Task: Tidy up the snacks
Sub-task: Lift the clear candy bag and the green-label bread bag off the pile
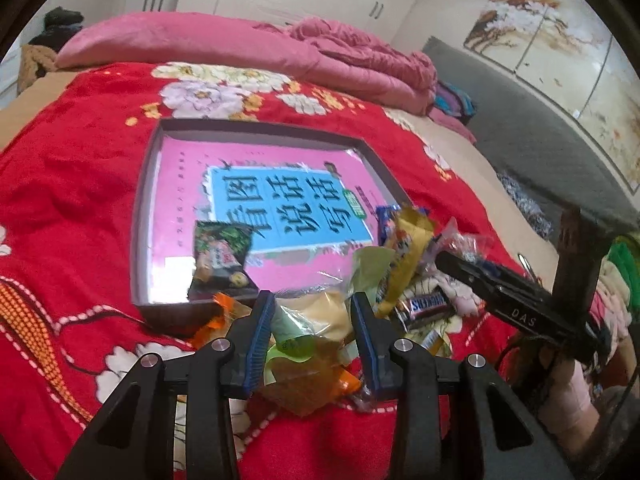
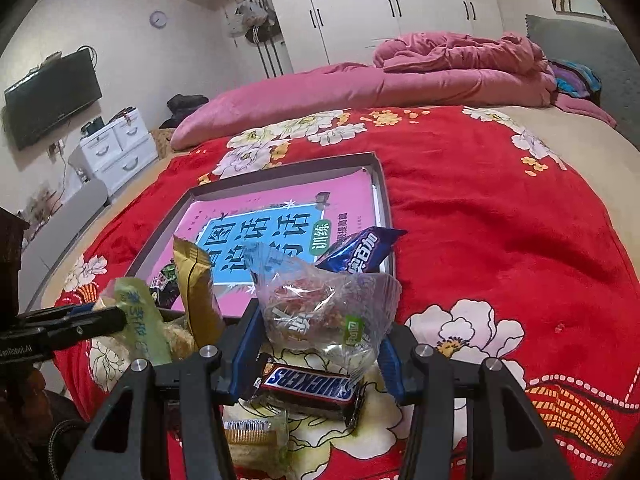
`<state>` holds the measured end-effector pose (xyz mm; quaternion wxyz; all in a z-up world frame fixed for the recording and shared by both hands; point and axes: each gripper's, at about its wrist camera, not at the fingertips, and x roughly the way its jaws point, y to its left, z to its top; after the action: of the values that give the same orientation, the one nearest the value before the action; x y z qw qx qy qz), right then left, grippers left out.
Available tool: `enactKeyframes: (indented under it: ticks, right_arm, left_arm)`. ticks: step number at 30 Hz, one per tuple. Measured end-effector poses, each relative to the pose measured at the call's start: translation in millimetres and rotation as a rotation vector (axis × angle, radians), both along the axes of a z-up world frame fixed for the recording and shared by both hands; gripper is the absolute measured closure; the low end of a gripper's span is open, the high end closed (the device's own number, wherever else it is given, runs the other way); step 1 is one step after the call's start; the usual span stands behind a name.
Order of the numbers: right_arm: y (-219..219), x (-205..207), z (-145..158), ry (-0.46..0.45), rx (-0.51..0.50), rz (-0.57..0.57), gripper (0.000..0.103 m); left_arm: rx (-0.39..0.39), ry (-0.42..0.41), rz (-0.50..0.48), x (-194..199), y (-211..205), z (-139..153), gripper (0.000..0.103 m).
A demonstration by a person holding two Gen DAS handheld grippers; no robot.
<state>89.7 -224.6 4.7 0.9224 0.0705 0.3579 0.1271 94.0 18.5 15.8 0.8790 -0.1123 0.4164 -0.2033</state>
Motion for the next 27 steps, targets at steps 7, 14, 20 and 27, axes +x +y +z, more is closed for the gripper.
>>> enactKeyframes:
  ticks: [7, 14, 20, 27]
  right_arm:
    - [-3, 3, 2, -0.007, 0.024, -0.022, 0.051]
    - [-1, 6, 1, 0.001, 0.035, -0.024, 0.051]
    - [0, 4, 2, -0.003, 0.036, -0.020, 0.051]
    - [-2, 2, 6, -0.015, 0.052, -0.025, 0.051]
  left_arm:
    - [-0.047, -0.028, 0.102, 8, 29, 9, 0.078]
    - [-0.061, 0.054, 0.170, 26, 42, -13, 0.088]
    - [-0.110, 0.037, 0.132, 11, 47, -5, 0.082]
    - [-0.088, 0.104, 0.181, -10, 67, -13, 0.043]
